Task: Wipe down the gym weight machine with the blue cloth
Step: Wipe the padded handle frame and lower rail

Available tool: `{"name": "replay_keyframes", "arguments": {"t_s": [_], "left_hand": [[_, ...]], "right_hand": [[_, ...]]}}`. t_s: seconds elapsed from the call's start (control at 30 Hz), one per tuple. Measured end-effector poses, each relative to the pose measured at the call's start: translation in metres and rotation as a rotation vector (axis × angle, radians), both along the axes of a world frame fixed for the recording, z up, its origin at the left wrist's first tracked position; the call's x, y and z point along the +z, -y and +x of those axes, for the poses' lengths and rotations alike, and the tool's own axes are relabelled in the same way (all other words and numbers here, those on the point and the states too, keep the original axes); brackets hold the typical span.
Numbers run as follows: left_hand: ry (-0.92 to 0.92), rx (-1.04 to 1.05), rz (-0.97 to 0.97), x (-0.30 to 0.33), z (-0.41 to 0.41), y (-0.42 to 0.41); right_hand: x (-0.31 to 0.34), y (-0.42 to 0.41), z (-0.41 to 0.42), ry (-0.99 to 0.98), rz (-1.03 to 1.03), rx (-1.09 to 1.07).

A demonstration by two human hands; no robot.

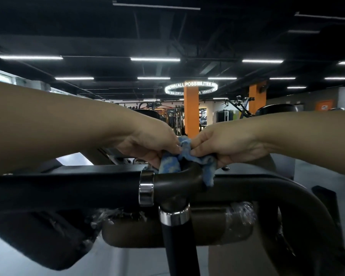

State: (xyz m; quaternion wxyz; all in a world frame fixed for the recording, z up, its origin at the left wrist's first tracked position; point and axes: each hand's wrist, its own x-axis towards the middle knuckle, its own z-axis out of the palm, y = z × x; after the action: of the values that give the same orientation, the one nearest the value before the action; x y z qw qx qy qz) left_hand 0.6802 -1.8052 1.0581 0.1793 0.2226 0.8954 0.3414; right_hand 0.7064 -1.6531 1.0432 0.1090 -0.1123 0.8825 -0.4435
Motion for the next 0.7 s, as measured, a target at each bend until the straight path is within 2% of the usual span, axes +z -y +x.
{"name": "replay_keyframes", "arguments": {"t_s": [0.1,0.2,0.3,0.37,0.43,0.57,0.63,0.7], "left_hand": [[-0.018,-0.061,-0.008,0.001,0.019,0.003],[-0.128,-0.138,-0.074,0.003,0.037,0.009],[-0.344,-0.229,-0.255,0.007,0.047,0.017],[-0.538,-0.322,-0.454,0.012,0.05,0.023],[-0.626,-0.392,-0.581,0.018,0.052,0.031],[-0.541,-0.446,-0.71,0.039,0.073,0.048],[-0.472,-0.424,-0.668,0.045,0.078,0.055],[-0.495,-0.389,-0.666,0.042,0.077,0.058]], "right_hand": [[-0.001,0.001,0.024,-0.056,0.067,-0.009],[0.001,0.005,0.046,-0.119,0.142,-0.002],[0.003,0.011,0.065,-0.165,0.245,0.018],[0.004,0.015,0.074,-0.276,0.426,0.039],[0.003,0.019,0.082,-0.387,0.593,0.069],[-0.002,0.019,0.09,-0.454,0.743,0.052],[-0.001,0.022,0.089,-0.492,0.809,0.055],[-0.002,0.026,0.086,-0.524,0.895,0.083]]}}
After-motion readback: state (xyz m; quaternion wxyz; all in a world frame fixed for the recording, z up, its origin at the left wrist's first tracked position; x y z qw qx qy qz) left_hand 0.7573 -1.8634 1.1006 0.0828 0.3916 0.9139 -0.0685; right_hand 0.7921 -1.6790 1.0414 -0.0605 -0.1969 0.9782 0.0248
